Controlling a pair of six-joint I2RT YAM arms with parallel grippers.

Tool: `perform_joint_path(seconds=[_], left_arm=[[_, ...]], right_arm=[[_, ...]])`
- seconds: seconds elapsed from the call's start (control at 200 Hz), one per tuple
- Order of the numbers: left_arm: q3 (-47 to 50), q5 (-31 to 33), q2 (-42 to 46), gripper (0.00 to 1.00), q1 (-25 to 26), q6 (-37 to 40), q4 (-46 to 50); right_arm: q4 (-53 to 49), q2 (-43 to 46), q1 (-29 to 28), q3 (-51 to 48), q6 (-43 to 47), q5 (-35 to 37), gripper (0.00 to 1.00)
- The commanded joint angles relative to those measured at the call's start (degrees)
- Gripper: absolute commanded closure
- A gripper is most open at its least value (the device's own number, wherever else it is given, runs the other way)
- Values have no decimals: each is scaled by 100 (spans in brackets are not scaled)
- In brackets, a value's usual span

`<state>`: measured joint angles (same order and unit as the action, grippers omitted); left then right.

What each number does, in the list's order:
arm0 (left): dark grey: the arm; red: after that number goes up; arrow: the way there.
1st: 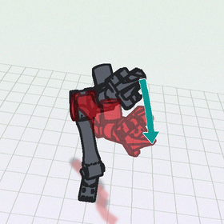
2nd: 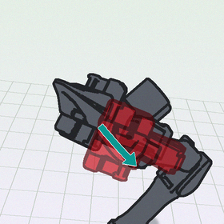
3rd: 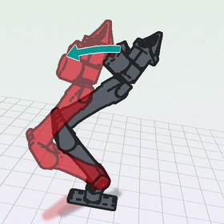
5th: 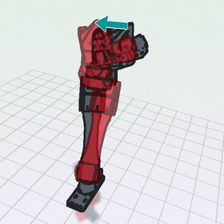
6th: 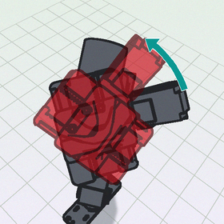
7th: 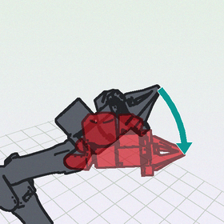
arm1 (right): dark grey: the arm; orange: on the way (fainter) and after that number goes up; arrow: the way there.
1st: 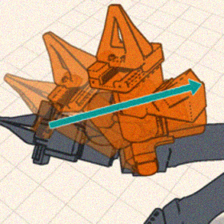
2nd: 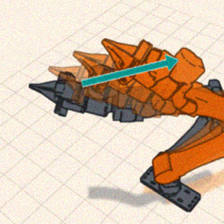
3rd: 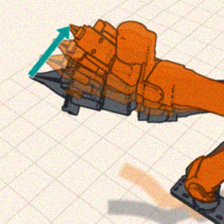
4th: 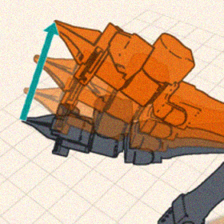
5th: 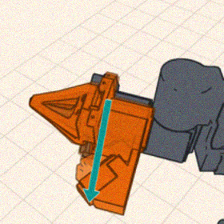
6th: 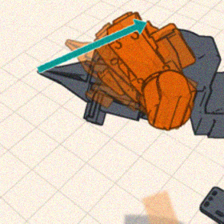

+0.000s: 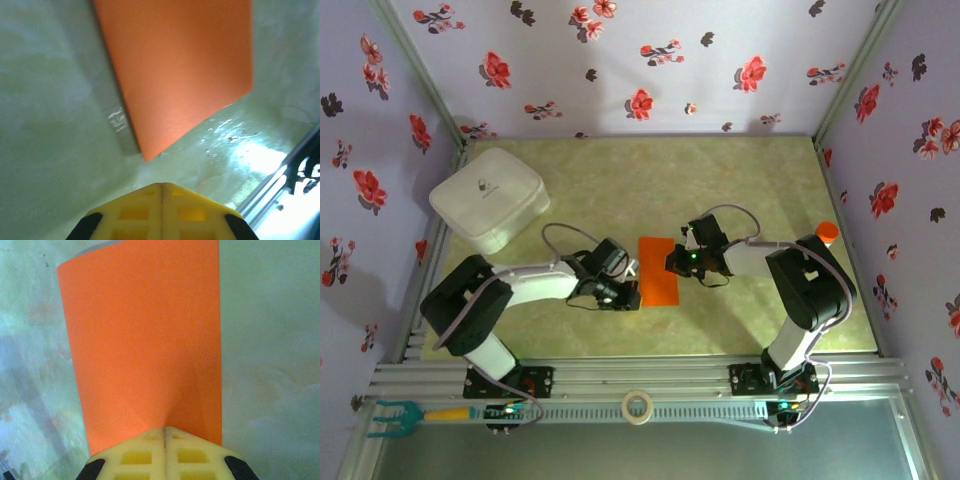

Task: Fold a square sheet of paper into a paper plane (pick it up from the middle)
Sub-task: First fold the square sheet of paper in half at the center of the table.

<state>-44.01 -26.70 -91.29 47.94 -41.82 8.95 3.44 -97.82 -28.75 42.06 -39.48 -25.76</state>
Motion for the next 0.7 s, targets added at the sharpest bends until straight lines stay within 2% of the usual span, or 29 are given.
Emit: perform_joint_path(seconds=[0.0,0.37,0.515,0.695], left_arm=[[-360,-206,43,97,-317,-49,-120],[-1349,-612,-1308,97,-780,91,-422],[-1332,-706,-1662,96,-846,103,-631],[-1017,-519,-1873,97,-874,11,-599]], right_arm=[[-995,-313,54,-288,97,669,100],[-1192,-246,54,-121,172,656,100],[-1236,-307,55,-101,187,654,100],[-1223,-330,54,-108,183,643,100]])
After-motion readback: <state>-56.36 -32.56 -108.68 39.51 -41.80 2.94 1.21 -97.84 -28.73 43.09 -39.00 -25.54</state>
